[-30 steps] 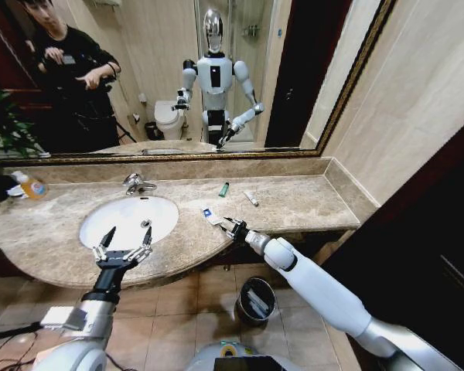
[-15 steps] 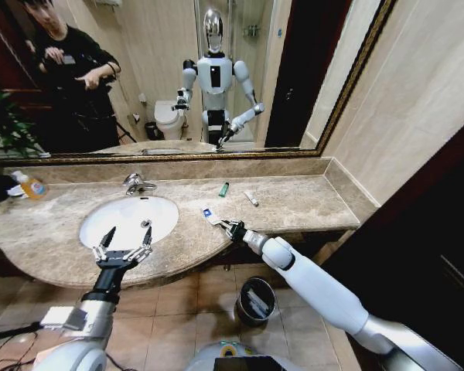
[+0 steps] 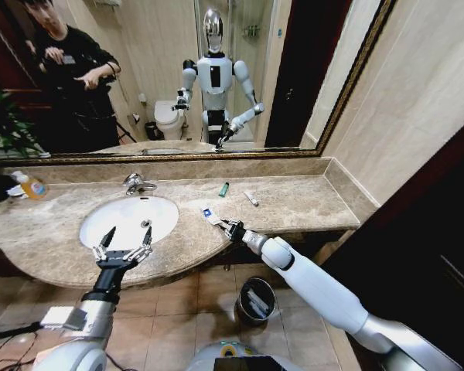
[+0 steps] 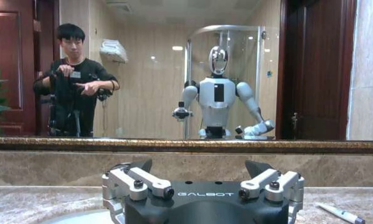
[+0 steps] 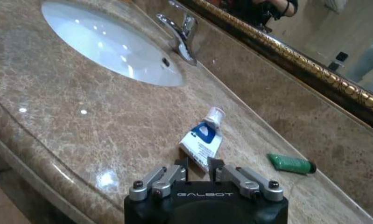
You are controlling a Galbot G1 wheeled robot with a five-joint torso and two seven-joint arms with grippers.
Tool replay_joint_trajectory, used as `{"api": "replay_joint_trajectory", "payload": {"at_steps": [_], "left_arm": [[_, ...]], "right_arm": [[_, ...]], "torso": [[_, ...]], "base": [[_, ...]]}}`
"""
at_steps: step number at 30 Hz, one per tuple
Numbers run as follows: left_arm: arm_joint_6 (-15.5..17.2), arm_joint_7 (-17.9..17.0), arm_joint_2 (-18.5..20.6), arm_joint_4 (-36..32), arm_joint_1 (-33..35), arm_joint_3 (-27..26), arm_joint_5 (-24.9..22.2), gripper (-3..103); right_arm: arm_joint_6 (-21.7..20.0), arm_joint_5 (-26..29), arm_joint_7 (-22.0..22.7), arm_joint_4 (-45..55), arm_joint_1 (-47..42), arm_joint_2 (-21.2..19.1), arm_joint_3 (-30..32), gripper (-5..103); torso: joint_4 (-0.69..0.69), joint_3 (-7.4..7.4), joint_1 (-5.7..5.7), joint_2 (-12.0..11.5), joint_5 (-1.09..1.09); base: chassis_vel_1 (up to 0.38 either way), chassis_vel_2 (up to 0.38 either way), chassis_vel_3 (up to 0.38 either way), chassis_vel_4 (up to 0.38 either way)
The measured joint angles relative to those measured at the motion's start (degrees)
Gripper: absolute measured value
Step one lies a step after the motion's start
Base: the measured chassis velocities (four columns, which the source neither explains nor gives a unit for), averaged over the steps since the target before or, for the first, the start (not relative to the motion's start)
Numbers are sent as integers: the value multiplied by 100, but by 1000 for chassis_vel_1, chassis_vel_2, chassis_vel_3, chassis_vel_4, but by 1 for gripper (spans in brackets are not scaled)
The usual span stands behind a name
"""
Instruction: Pick up the trash from the sink and place it in the trash bin.
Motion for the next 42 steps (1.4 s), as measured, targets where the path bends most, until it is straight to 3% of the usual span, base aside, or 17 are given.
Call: {"api": "replay_joint_trajectory", "payload": {"at_steps": [6,16,25,33,42], "left_arm": [[0,0,0,0,0,0,0,100],[0,0,0,0,0,0,0,100],[0,0,0,0,0,0,0,100],[0,0,0,0,0,0,0,100],[0,0,0,0,0,0,0,100]], "right_arm": [[-26,-6,9,-72,50,36,-32,22],[-40,1,23,-109,92,45,-80,2],[-96,118,148,-95,131,66,-145,0],[-296,933,492,236,-97,60,13,0],[-130,1234,713,580,-747,74,708,0]], "torso": [[0,0,0,0,0],[0,0,0,0,0],[0,0,0,0,0],[0,0,0,0,0],[0,0,0,0,0]], "base": [[0,0,0,0],[0,0,0,0],[0,0,0,0],[0,0,0,0],[0,0,0,0]]}}
